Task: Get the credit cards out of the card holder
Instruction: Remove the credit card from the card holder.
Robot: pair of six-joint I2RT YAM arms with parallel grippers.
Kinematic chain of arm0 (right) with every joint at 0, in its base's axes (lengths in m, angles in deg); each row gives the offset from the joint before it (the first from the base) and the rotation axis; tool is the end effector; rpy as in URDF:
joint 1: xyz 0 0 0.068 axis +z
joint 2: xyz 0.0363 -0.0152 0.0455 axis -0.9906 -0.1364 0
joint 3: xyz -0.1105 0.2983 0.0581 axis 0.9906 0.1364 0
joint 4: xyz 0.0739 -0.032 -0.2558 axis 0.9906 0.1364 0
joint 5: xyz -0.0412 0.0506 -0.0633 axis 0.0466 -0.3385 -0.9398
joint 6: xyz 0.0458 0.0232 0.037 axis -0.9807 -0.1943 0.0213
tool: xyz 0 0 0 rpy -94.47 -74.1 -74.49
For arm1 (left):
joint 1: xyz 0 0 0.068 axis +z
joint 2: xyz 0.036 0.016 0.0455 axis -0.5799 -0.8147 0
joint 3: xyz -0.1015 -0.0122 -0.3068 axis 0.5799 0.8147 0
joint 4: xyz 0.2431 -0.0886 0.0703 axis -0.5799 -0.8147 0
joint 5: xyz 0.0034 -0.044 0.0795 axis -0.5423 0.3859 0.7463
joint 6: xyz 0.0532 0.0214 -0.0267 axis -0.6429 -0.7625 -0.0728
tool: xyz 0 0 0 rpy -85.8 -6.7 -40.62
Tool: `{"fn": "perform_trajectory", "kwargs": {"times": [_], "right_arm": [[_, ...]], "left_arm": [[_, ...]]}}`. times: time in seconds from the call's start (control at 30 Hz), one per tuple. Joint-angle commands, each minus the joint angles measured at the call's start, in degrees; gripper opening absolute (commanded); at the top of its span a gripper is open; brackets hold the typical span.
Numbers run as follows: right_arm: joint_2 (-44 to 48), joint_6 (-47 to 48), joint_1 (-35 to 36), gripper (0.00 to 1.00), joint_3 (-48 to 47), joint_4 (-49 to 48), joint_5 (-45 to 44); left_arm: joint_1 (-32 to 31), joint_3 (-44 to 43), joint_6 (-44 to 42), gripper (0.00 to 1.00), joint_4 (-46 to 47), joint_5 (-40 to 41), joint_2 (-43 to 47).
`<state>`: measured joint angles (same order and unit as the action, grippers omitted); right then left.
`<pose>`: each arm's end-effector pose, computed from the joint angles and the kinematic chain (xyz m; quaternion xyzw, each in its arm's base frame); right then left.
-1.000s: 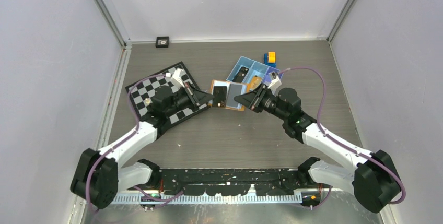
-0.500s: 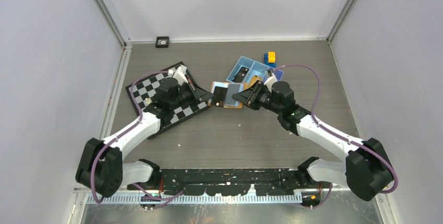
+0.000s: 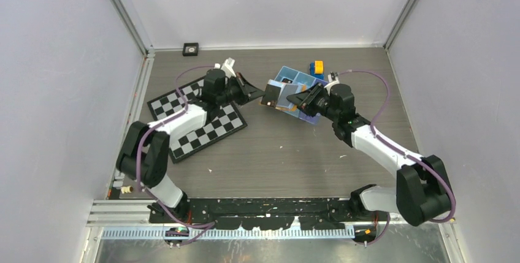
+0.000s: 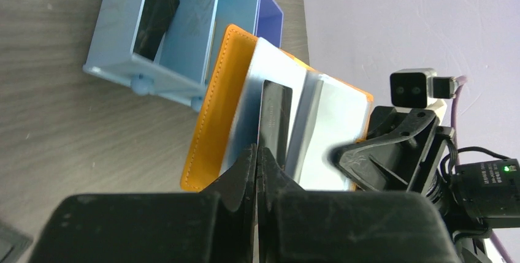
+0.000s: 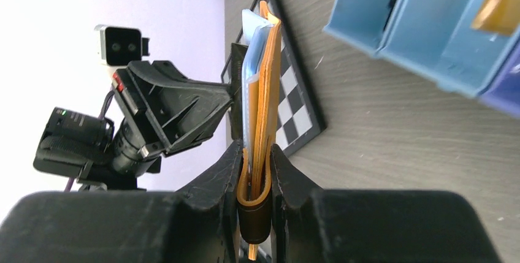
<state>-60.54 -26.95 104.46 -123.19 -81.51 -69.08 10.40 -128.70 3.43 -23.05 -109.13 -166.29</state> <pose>0.2537 0.1197 0.2991 0.1874 0.7716 0.4914 0.3579 0.3290 -0.1767 0.2948 -0.1067 0.7969 -0.5114 0.3034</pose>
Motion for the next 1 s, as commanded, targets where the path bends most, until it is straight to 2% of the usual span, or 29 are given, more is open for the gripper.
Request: {"fn": "perform_trajectory", "kwargs": {"times": [0.0, 0.3, 0.5, 0.97], "right_arm": [[-3.35, -0.53, -3.23, 0.01, -5.29, -5.6, 1.86], [-12.51, 2.36, -9.05, 0.0, -12.35, -3.95, 2.54], [-16.12, 4.29, -11.9, 0.01, -16.41, 0.93, 2.49], [-12.44, 9.92, -12.98, 0.01, -16.2, 12.27, -5.11]], "left_arm": [[-0.66, -7.24, 1.56, 0.0, 3.74, -2.29, -6.27], [-1.81, -23.47, -0.74, 0.0, 1.22, -2.48, -22.08], [-2.03, -33.55, -1.13, 0.0, -1.4, -2.9, -31.52], [-1.79, -37.35, -7.8, 0.0, -7.9, 0.74, -36.0]]}}
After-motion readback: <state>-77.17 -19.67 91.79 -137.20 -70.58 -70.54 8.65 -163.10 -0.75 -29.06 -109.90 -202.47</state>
